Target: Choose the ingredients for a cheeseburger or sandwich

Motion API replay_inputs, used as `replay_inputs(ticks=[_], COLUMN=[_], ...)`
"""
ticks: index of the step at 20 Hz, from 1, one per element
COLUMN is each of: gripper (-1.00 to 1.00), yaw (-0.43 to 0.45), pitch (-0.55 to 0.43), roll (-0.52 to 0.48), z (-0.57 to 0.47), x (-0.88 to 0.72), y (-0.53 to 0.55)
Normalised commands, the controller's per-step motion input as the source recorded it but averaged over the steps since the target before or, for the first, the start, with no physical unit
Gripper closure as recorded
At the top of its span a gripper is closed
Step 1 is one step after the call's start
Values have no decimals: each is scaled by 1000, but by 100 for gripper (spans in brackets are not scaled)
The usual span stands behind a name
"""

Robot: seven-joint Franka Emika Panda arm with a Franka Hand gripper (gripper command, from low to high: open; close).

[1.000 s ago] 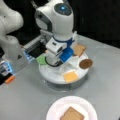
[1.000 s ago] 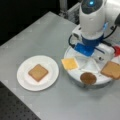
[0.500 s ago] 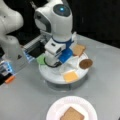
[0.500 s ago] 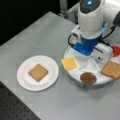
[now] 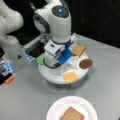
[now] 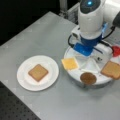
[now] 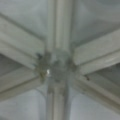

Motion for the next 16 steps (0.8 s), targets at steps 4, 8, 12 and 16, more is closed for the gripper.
replay_inputs(ticks=[4,8,12,16], gripper=[-100,-100,-100,-100], yaw=[-97,-78,-62,-52], pitch=[-273,-256,-244,-229], roll=[140,134,115,99], z=[-174,-173,-141,-107], x=[-271,-254,-245,-250], y=[36,28,42,59])
